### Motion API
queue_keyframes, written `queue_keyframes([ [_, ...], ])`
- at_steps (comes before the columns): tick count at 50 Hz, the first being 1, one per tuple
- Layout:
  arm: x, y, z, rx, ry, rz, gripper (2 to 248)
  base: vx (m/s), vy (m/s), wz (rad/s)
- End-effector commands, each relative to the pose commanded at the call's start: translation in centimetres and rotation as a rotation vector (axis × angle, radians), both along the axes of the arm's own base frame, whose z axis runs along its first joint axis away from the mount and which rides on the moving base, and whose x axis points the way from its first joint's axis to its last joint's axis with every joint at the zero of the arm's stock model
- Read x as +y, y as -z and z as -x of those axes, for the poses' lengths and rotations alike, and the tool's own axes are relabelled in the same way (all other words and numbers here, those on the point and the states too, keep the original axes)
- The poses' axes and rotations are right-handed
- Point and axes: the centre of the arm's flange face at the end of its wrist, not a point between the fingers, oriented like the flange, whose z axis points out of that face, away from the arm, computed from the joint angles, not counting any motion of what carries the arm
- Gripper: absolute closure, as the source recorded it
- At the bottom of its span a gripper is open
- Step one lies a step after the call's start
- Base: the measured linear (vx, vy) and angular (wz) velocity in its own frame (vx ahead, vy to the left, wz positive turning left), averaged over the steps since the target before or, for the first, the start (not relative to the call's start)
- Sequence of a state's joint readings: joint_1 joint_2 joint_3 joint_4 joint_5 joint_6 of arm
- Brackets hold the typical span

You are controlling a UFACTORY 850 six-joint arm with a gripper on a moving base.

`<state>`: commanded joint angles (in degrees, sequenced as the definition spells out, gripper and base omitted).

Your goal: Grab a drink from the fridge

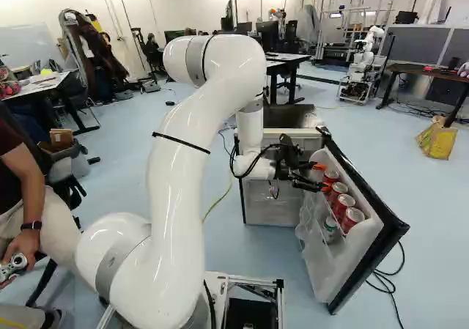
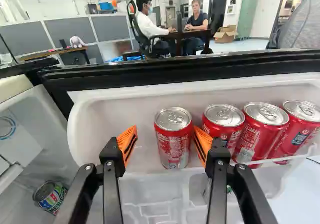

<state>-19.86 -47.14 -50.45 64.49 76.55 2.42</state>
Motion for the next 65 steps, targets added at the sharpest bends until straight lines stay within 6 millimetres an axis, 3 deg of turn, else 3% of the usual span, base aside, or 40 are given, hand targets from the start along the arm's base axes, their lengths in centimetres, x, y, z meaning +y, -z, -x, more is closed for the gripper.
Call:
queue_keyframes([
  [16, -0.18, 0.04, -0.26, -0.004, 0.002, 0.002, 84, 0.000, 0.000, 0.000],
  [17, -0.18, 0.04, -0.26, -0.004, 0.002, 0.002, 101, 0.000, 0.000, 0.000],
  [21, -0.18, 0.04, -0.26, -0.004, 0.002, 0.002, 101, 0.000, 0.000, 0.000],
  [22, -0.18, 0.04, -0.26, -0.004, 0.002, 0.002, 139, 0.000, 0.000, 0.000],
  [26, -0.18, 0.04, -0.26, -0.004, 0.002, 0.002, 139, 0.000, 0.000, 0.000],
  [27, -0.18, 0.04, -0.26, -0.004, 0.002, 0.002, 162, 0.000, 0.000, 0.000],
  [65, 0.41, -0.53, -0.01, -0.003, -0.007, 0.056, 164, 0.000, 0.000, 0.000],
])
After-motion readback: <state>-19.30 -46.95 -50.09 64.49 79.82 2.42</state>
